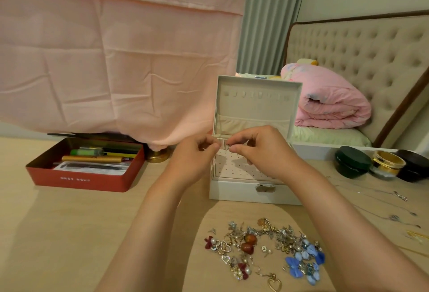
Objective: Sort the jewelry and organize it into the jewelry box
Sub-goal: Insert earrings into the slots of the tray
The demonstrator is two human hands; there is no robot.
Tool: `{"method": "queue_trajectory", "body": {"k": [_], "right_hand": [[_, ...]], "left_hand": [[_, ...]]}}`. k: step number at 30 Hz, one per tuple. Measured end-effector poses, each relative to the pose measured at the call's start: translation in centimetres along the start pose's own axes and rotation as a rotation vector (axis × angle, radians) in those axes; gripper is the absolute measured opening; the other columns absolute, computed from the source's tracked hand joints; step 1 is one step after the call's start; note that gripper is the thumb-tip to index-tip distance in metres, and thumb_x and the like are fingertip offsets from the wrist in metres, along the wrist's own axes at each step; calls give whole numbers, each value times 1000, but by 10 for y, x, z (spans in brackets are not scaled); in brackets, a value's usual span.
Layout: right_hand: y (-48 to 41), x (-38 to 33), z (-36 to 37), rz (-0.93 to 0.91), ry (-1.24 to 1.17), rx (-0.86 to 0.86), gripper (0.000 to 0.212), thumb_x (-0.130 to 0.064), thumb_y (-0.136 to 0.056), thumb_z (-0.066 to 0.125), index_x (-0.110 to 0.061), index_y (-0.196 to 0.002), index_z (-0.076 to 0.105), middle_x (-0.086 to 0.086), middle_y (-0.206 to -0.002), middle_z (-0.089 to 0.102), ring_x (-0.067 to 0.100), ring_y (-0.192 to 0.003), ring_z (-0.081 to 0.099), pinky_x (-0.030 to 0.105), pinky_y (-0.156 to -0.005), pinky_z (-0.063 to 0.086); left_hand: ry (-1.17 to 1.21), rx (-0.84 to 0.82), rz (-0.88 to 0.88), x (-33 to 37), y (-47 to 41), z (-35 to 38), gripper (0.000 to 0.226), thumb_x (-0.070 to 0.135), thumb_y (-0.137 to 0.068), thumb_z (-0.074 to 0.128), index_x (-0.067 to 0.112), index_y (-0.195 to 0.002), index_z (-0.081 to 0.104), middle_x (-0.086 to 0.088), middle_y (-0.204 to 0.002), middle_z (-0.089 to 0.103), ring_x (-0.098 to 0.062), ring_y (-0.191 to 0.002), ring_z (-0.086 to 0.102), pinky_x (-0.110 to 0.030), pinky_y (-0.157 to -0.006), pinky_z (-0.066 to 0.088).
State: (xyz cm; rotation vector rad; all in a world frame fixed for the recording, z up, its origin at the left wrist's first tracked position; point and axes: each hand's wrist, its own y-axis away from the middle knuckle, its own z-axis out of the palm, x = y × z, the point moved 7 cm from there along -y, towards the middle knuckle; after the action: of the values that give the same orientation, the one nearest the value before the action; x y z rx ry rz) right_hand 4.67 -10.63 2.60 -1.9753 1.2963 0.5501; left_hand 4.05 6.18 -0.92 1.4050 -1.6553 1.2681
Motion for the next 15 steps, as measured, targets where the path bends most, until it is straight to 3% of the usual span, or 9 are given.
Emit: {"method": "queue_trajectory", "body": {"k": [2, 5, 8, 11, 15], "right_hand": [[-4, 8, 10, 33, 55, -28, 12, -21, -89, 75, -29, -96, 80, -17, -82, 70, -13, -59, 57, 16, -70, 43], [-9, 18, 23, 67, 173, -61, 11, -25, -88, 75, -32, -96, 79, -20, -86, 71, -9, -69, 58, 26, -80, 50], [-9, 20, 32, 77, 214, -74, 10, -27, -88, 75, -33, -94, 79, -24, -79, 69, -11, -63, 56, 24, -73, 46], [-8, 21, 37, 71, 227, -79, 9, -28, -88, 74, -33, -94, 79, -26, -69, 64, -14, -56, 53, 22, -68, 41], [-8, 16, 39, 52, 321, -113, 11, -32, -89, 73, -39, -94, 78, -24, -81, 67, -6, -69, 55, 26, -73, 47]], "left_hand": [[-87, 78, 6, -10, -3, -8, 12, 18, -94, 62, 29, -91, 68, 15, -84, 65, 4, -72, 55, -8, -61, 39], [-116, 52, -71, -29, -5, -5, 14, 17, -95, 60, 28, -102, 64, 15, -98, 64, -5, -85, 59, -16, -70, 43], [-120, -44, -130, -39, -3, 9, 15, 20, -94, 60, 26, -108, 63, 11, -99, 64, -16, -89, 63, -33, -84, 52], [-142, -78, -127, -39, -1, 15, 19, 22, -95, 60, 24, -114, 64, 10, -100, 64, -14, -94, 63, -34, -90, 53], [-101, -86, -138, -42, -3, 15, 15, 22, -94, 62, 26, -109, 64, 7, -103, 66, -17, -98, 64, -42, -94, 55]]}}
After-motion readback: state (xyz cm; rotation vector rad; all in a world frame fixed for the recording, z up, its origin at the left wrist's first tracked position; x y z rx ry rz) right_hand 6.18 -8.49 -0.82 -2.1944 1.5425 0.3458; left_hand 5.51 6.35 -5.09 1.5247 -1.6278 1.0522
